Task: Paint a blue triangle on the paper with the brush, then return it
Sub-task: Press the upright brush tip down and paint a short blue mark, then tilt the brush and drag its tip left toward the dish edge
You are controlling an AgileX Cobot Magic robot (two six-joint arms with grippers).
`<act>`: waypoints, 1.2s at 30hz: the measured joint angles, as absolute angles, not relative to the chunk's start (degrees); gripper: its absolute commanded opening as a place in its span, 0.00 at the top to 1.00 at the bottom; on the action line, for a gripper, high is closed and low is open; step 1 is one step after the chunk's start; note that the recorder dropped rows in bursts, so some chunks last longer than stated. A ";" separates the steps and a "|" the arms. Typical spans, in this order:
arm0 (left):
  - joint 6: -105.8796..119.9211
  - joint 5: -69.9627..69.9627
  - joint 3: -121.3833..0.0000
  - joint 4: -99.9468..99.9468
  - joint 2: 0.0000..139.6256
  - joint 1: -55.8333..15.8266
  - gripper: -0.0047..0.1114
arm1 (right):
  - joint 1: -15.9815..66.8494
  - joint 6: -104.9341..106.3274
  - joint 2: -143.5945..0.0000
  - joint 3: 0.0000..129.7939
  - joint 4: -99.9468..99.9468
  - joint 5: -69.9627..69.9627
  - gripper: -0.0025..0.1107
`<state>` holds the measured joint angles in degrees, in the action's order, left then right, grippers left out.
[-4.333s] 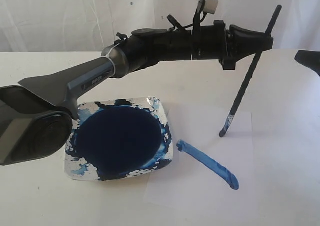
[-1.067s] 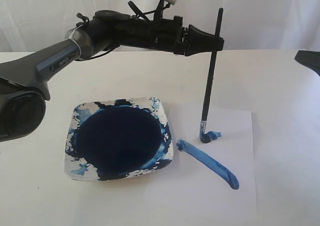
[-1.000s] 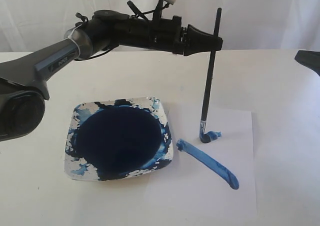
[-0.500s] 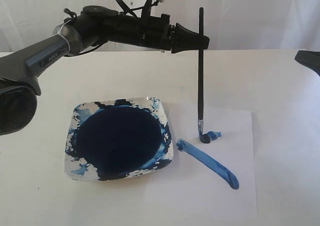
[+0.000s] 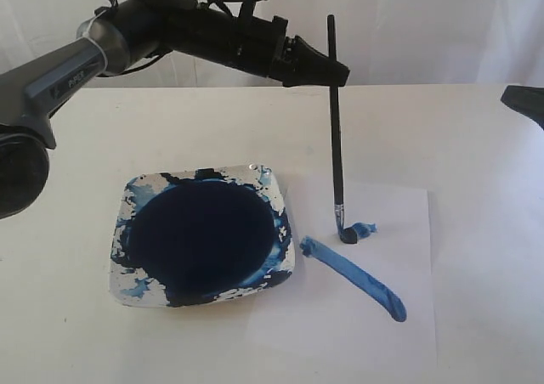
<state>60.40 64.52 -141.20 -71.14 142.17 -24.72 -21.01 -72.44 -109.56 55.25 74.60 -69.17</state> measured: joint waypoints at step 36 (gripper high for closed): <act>48.96 64.62 -141.20 -58.58 137.83 -24.09 0.96 | -7.40 -86.50 -119.34 55.28 80.80 -53.04 0.98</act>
<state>48.96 64.62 -141.20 -58.58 137.83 -24.09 -7.40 -86.50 -119.34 55.28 80.80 -53.04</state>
